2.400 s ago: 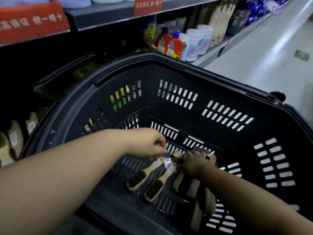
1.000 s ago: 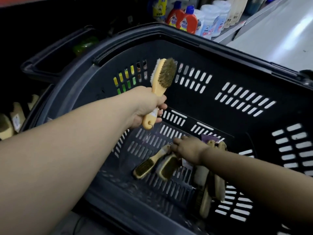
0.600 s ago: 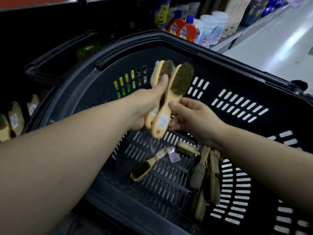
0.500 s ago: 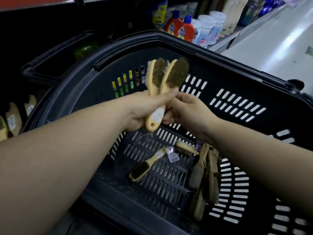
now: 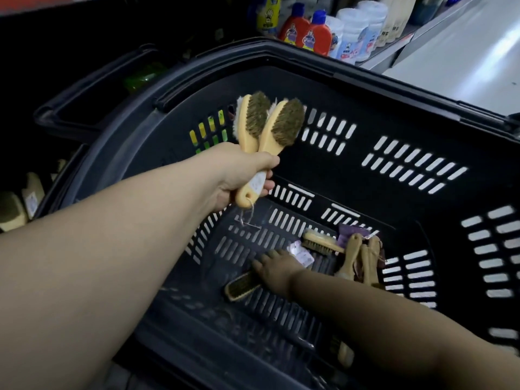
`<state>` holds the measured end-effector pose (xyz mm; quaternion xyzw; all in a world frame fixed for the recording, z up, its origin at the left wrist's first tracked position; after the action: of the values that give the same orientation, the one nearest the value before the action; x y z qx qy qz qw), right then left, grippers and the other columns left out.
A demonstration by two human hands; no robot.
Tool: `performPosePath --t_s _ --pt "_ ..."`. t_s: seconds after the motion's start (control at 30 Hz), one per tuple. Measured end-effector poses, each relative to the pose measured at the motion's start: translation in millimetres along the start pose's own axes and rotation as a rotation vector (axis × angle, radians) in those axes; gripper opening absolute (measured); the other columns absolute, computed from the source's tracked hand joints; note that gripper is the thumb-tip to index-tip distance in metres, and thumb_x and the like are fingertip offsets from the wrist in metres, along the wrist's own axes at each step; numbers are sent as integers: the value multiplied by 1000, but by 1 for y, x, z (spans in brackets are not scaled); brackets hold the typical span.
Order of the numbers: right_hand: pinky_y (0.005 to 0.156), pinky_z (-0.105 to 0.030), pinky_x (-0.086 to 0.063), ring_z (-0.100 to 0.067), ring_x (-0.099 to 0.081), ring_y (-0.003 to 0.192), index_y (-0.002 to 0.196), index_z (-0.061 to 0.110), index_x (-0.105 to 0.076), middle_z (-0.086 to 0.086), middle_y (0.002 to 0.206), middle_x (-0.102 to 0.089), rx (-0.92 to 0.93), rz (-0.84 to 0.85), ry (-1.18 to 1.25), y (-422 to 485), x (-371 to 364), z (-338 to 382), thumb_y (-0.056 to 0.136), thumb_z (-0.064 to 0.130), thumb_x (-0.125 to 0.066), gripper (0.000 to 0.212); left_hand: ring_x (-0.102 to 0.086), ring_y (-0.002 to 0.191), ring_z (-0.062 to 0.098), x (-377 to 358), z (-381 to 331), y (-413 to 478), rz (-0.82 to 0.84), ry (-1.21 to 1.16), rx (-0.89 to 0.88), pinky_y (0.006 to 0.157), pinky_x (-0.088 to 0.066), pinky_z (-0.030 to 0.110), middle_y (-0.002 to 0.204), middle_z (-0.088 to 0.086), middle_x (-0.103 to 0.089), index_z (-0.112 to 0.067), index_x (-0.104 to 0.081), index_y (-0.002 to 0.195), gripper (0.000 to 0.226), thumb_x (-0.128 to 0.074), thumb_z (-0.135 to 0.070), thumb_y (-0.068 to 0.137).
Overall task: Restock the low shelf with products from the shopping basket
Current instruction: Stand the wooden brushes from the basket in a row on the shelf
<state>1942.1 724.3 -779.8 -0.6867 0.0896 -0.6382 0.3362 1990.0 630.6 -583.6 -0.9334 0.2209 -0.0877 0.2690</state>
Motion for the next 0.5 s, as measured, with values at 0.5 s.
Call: performPosePath --t_s 0.5 --pt "70 -29 -57 -17 -68 78 96 11 -65 -5 86 -71 -22 -504 2021 -102 163 -66 96 31 -45 29 -67 77 21 -6 4 -1 5 -149 88 72 -58 35 88 10 -68 -7 -60 94 28 -62 -34 87"
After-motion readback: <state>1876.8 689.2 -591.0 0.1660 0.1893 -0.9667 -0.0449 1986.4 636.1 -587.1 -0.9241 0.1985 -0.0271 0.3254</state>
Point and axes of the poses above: each hand's wrist, its own y-axis towards the middle knuckle, its own x-axis out of the back of the hand, z = x × y, the point moved 9 cm from there along y, towards the middle knuckle
